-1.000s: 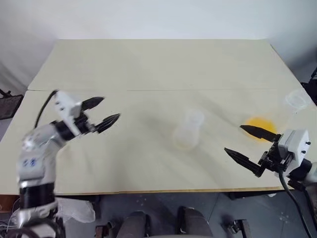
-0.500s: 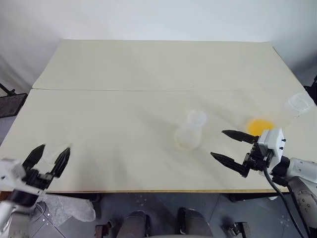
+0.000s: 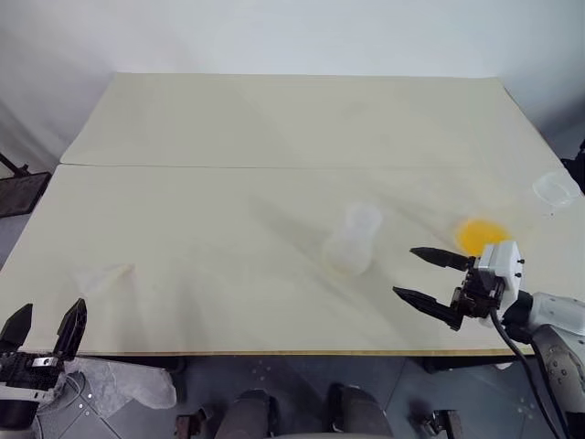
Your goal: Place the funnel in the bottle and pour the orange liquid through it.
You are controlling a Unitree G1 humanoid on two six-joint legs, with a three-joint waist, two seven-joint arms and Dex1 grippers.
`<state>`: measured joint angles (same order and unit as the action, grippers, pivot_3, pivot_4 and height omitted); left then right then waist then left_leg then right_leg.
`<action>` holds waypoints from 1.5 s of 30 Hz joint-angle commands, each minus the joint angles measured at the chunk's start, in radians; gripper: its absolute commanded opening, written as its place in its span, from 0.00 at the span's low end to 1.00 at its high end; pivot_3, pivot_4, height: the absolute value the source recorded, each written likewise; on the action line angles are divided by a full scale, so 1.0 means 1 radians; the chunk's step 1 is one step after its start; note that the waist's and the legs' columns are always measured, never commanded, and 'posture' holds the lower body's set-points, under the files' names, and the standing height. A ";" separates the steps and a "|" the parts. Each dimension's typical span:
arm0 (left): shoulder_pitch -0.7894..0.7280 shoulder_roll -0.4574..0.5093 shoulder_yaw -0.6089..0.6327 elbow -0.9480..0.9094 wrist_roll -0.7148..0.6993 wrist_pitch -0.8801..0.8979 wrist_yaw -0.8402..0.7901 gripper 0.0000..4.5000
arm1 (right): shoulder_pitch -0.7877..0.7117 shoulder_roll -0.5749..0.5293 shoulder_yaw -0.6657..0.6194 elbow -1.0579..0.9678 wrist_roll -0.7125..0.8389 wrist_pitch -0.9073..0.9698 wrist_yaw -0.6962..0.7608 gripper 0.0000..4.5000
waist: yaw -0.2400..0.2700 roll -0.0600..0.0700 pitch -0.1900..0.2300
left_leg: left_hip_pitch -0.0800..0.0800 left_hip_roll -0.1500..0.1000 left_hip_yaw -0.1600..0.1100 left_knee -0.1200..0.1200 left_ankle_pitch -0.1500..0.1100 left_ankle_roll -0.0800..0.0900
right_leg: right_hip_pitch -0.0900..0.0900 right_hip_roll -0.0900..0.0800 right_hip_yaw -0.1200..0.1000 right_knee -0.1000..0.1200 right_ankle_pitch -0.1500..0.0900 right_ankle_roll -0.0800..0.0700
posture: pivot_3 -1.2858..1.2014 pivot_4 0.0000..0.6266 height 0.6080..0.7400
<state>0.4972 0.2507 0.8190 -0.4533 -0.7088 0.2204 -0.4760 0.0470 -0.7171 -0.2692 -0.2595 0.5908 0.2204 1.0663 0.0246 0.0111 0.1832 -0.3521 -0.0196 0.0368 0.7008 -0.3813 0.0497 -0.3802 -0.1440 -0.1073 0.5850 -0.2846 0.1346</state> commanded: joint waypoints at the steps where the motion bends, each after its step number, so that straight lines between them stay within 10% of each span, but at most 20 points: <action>1: -0.006 0.036 -0.022 0.025 -0.011 0.016 -0.002 1.00 | -0.002 0.005 -0.009 -0.002 -0.001 -0.025 0.007 1.00 | -0.001 0.000 0.000 | 0.000 0.000 0.000 0.000 0.000 0.000 | 0.000 0.000 0.000 0.000 0.000 0.000 | 0.52 0.24 1.00; 14: -0.148 0.179 -0.139 0.178 0.035 0.137 0.032 1.00 | 0.063 0.001 -0.052 -0.061 -0.002 -0.028 -0.033 1.00 | -0.001 0.000 0.000 | 0.000 0.000 0.000 -0.001 -0.001 -0.001 | -0.001 0.001 -0.001 0.005 0.000 0.000 | 0.52 0.24 1.00; 29: -0.218 0.263 -0.115 0.238 -0.002 0.174 -0.020 0.03 | 0.071 0.000 -0.064 -0.110 0.002 0.004 -0.078 1.00 | 0.001 0.001 0.000 | 0.000 0.000 0.000 -0.001 -0.001 -0.002 | -0.002 0.001 -0.001 0.005 0.000 0.000 | 0.52 0.24 1.00; 45: -0.817 0.475 -0.471 0.389 0.048 0.218 -0.289 0.01 | 0.067 0.025 -0.077 -0.151 -0.017 -0.020 -0.152 1.00 | 0.001 0.001 0.001 | 0.000 -0.001 0.001 -0.001 -0.001 -0.002 | -0.003 0.010 -0.003 0.008 0.001 0.002 | 0.52 0.24 1.00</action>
<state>-0.2517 0.7099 0.4101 -0.0915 -0.6772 0.4472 -0.6873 0.1058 -0.6899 -0.3153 -0.3683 0.5668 0.2184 0.9193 0.0254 0.0124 0.1838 -0.3527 -0.0203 0.0378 0.6997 -0.3818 0.0482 -0.3835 -0.1334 -0.1115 0.5925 -0.2834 0.1369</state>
